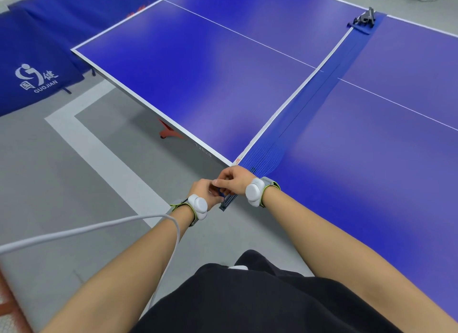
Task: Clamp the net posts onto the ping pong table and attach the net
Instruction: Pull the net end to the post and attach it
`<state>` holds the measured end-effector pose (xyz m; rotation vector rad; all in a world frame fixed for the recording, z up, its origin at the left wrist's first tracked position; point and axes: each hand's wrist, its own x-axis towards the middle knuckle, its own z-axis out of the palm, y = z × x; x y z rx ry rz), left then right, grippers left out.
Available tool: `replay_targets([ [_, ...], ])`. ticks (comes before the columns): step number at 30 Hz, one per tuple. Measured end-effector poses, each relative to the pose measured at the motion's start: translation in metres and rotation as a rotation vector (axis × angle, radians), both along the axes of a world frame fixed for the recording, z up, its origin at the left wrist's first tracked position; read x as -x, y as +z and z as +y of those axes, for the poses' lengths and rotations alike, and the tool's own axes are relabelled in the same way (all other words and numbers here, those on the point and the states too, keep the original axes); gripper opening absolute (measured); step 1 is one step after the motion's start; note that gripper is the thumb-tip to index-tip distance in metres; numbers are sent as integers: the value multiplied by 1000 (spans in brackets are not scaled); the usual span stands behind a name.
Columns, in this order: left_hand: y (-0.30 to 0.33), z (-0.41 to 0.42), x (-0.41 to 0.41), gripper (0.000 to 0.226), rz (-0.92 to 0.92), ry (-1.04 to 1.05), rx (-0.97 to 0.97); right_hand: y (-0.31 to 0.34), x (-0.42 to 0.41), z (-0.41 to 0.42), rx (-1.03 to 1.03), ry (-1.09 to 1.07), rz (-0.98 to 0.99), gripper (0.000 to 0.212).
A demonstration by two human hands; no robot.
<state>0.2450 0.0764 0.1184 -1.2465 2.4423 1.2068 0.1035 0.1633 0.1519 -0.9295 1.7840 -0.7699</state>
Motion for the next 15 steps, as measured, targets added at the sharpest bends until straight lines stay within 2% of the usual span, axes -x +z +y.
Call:
replay_targets([
  [1, 0, 0, -1, 23, 2, 2, -2, -2, -1, -1, 7, -31, -47, 27],
  [3, 0, 0, -2, 16, 4, 8, -13, -6, 2, -1, 22, -45, -63, 30],
  [4, 1, 1, -3, 8, 6, 6, -17, -9, 5, 0, 15, -22, -27, 31],
  [7, 0, 1, -5, 20, 11, 11, -25, -26, 11, 5, -92, 114, 156, 37],
  [9, -1, 2, -7, 23, 16, -7, -35, -38, 9, 11, -161, 168, 209, 42],
  [15, -4, 9, -15, 26, 15, -22, -52, -62, -8, 27, -190, -2, -24, 37],
])
